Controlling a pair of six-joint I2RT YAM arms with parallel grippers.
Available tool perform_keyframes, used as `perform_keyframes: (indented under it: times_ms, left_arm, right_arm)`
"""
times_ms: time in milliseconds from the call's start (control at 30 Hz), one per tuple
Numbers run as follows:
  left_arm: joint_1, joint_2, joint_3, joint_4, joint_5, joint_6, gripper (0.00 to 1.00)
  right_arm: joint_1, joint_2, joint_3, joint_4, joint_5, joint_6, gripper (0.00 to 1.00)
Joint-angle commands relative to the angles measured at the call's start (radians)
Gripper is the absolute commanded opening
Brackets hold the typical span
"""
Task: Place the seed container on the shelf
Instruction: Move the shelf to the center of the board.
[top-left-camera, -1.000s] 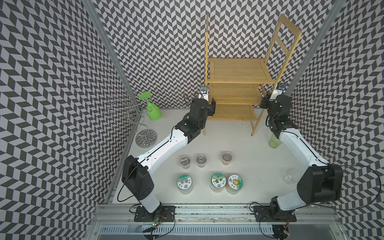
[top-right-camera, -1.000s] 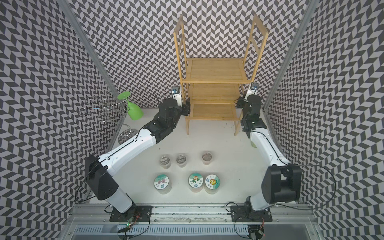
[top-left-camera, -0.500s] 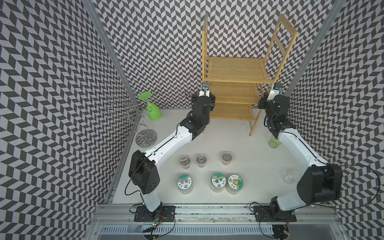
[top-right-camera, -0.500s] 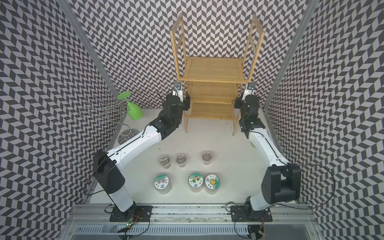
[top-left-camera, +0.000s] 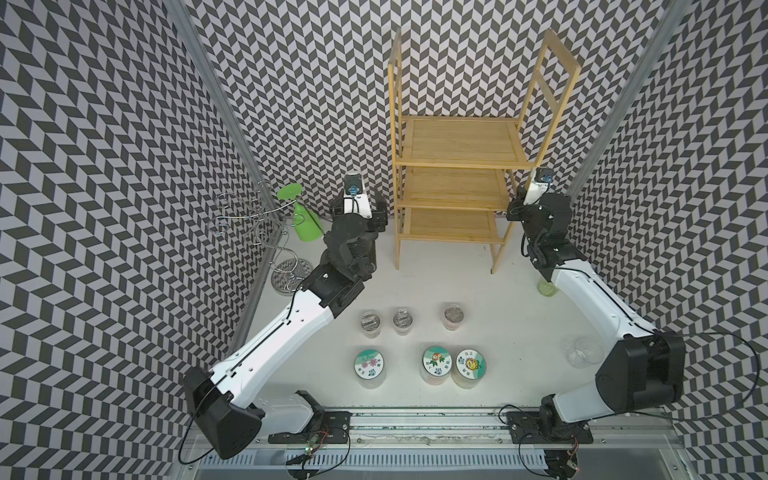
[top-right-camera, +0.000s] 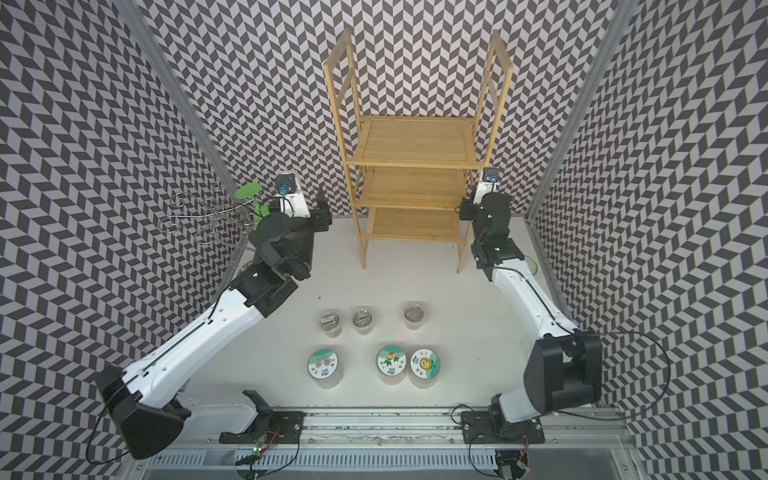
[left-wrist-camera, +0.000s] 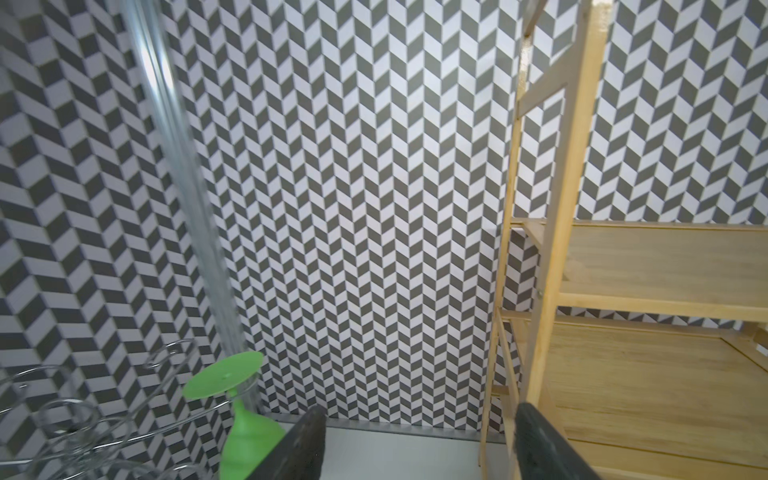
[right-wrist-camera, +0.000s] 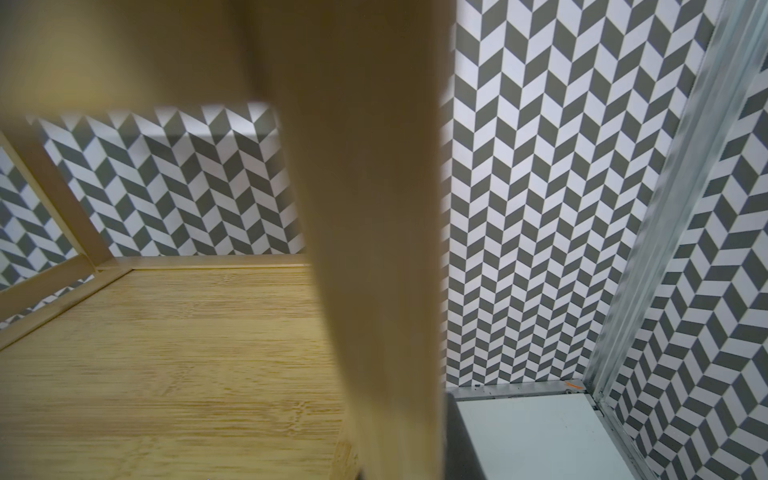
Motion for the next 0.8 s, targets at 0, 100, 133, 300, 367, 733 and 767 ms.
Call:
perform_keyframes:
  times_ms: [0, 100, 133, 300, 367, 733, 767]
  left_arm:
    - [0.03, -0.072, -0.051, -0.051, -0.026, -0.008, 0.73]
    - [0.061, -0.135, -0.09, -0.094, -0.032, -0.021, 0.73]
    - [0.07, -0.157, -0.105, -0.107, -0.033, -0.027, 0.73]
    - [0.102, -0.233, -0.155, -0.141, -0.035, -0.038, 0.73]
    - [0.107, -0.252, -0.164, -0.147, -0.044, -0.034, 0.73]
    - [0.113, -0.323, -0.206, -0.194, -0.05, -0.052, 0.74]
    - [0.113, -0.326, -0.209, -0.198, -0.05, -0.056, 0.74]
  right_arm:
    - [0.084, -0.032, 0.008, -0.022, -0.157, 0.128, 0.0]
    - [0.135, -0.045, -0.006, -0.028, -0.129, 0.147, 0.0]
    - [0.154, -0.05, -0.015, -0.027, -0.117, 0.157, 0.0]
    - [0.255, -0.078, -0.068, -0.013, -0.016, 0.236, 0.0]
    - [0.29, -0.085, -0.086, -0.005, 0.032, 0.271, 0.0]
    - [0.388, -0.109, -0.096, -0.039, 0.143, 0.329, 0.0]
    - [0.387, -0.112, -0.097, -0.042, 0.145, 0.328, 0.0]
